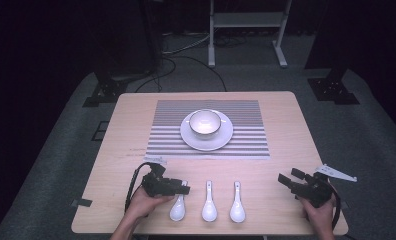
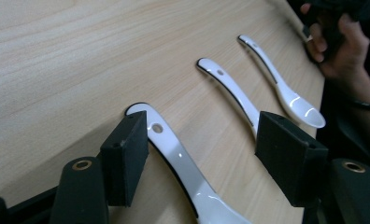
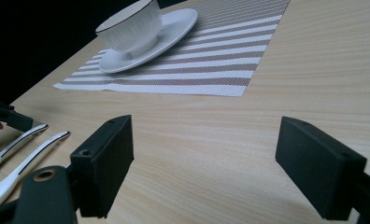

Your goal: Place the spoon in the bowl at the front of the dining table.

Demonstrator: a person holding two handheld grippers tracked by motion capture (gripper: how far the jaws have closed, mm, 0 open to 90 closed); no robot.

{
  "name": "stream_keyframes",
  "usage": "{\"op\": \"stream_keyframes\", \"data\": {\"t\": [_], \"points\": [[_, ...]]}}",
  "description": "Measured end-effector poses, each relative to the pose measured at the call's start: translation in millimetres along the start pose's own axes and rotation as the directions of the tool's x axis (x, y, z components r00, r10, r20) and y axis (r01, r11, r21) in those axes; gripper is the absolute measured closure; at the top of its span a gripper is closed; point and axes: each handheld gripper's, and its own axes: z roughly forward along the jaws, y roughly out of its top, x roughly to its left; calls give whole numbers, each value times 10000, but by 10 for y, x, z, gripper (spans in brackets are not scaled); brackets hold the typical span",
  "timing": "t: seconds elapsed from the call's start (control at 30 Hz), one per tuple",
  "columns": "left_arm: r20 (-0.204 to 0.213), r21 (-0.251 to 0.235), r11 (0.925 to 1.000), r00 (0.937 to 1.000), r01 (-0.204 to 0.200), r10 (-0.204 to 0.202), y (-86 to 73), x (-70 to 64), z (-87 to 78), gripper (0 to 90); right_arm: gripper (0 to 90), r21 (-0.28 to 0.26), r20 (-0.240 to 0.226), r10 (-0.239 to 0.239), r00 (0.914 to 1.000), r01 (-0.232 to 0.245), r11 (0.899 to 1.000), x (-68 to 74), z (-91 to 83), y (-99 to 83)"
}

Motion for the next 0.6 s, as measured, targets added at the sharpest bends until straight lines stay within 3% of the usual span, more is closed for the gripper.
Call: {"op": "stream_keyframes", "data": {"t": [0.27,0.47,0.57,0.6], "points": [[-479,-4,9991,9979,-433,432,-16,-29,57,548,183,0,18,-31,10000,31,10000,4,2,0],[-1396,566,9897,9805,-1316,1383,16,-159,111,647,183,13,30,-62,10000,62,10000,6,3,0],[-1274,782,9857,9791,-1494,1585,32,-189,145,676,183,16,33,-64,10000,64,10000,6,3,0],[-1374,892,9824,9749,-1642,1754,44,-206,159,684,183,13,31,-68,10000,68,10000,6,4,0]]}}
